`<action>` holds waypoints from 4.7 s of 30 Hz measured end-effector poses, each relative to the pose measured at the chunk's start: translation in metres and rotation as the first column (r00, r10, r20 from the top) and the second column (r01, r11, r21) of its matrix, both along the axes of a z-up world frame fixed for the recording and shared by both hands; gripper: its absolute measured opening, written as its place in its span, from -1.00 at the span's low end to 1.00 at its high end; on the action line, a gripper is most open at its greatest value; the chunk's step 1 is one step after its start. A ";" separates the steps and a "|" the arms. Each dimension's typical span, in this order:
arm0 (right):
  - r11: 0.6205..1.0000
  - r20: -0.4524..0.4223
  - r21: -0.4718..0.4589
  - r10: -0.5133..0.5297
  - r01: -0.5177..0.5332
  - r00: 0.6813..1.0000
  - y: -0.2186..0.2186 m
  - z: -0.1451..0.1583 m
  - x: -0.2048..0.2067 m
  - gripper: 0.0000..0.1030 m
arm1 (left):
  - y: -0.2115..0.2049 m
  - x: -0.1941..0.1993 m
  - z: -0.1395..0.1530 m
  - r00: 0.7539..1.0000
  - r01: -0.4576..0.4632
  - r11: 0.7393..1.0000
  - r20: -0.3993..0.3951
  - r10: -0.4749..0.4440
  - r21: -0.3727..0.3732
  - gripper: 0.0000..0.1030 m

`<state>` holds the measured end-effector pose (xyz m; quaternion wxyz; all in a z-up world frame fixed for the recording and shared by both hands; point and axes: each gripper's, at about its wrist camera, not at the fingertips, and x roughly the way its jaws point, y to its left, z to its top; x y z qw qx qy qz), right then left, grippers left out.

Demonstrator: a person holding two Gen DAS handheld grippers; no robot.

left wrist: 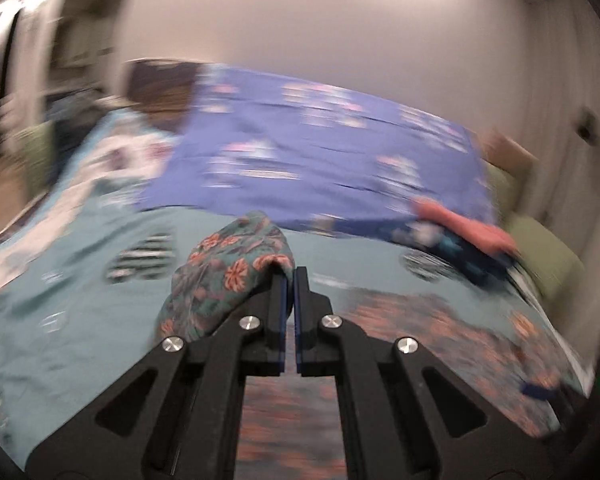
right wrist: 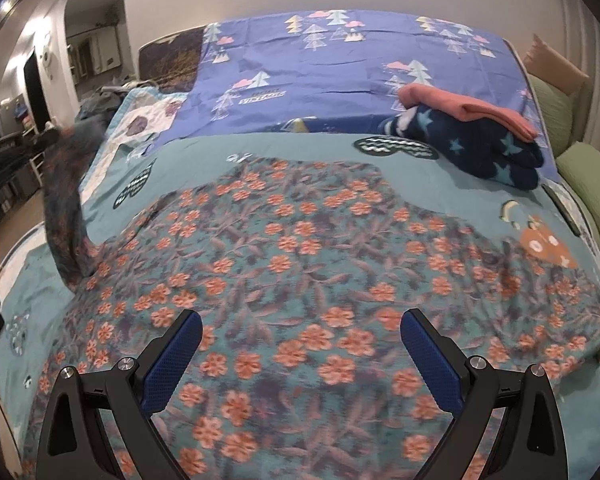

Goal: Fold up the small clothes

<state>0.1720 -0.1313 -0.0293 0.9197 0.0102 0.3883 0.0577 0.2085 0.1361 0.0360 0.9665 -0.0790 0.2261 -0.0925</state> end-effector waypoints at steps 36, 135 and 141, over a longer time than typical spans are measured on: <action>0.984 -0.139 -0.029 0.172 -0.177 0.975 0.051 -0.028 0.043 -0.81 | 0.031 -0.051 -0.109 0.938 -0.121 0.977 -0.301 0.171 0.176 0.17; 0.964 -0.240 0.265 0.035 0.031 0.970 -0.146 -0.025 0.005 -0.05 | 0.060 0.080 -0.106 0.931 -0.056 0.993 -0.355 0.091 0.107 -0.78; 0.929 -0.159 0.330 -0.123 0.170 0.980 -0.202 -0.007 -0.032 -0.05 | 0.024 0.040 -0.071 0.956 0.102 0.994 -0.278 -0.090 0.031 -0.66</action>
